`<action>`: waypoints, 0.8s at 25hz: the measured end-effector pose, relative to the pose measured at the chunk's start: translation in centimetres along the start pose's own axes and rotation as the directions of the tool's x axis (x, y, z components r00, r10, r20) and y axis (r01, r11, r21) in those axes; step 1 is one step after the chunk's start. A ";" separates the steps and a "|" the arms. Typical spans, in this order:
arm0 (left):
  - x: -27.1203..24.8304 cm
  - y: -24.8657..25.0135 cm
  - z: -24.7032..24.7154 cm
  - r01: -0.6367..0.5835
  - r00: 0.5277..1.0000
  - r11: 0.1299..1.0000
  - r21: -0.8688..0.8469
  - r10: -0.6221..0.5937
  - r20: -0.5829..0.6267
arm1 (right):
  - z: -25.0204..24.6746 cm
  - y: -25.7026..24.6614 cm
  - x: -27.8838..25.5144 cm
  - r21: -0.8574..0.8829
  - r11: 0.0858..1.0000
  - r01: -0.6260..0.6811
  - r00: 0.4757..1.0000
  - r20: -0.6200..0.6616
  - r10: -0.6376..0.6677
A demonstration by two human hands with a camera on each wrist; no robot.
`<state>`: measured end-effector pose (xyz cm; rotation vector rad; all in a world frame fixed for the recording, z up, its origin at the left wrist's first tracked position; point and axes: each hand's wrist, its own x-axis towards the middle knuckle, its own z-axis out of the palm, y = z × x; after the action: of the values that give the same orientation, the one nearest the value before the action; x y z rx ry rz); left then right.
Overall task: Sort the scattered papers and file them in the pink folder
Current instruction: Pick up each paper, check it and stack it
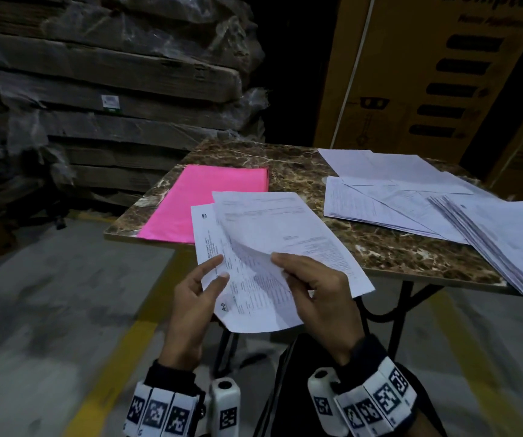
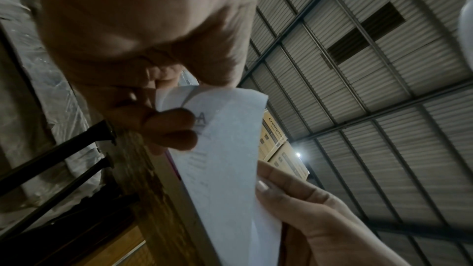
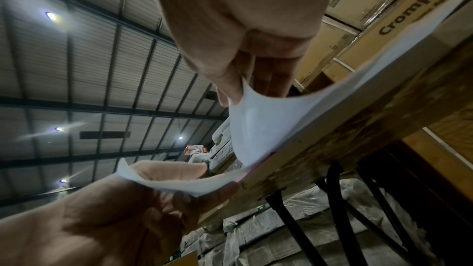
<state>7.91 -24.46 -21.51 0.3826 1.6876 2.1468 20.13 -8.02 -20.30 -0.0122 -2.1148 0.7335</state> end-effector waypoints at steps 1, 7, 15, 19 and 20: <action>0.1 0.0 0.2 -0.005 1.000 1.000 0.003 0.005 0.012 | 0.2 0.1 -0.1 0.025 1.000 -0.015 0.999 0.035 0.014; 0.3 0.1 2.1 -0.096 0.986 0.995 0.018 0.093 0.141 | -0.5 -0.8 -1.3 0.201 0.954 -0.222 0.937 0.314 0.151; 0.4 -0.3 4.3 -0.192 0.958 0.973 0.130 0.157 0.240 | -3.6 0.2 -0.6 0.410 0.800 -0.438 0.895 0.283 0.345; 0.9 -0.3 6.0 -0.148 0.979 0.980 0.136 0.125 0.161 | -6.9 1.7 1.1 0.387 0.808 -0.443 0.896 0.205 0.393; 1.3 -0.1 6.4 -0.126 0.984 0.984 0.125 0.108 0.142 | -8.1 2.2 1.9 0.344 0.835 -0.430 0.903 0.176 0.392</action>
<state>9.58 -18.27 -20.04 0.6658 1.7756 2.0426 24.40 -1.64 -16.43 -0.2362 -2.0502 1.4193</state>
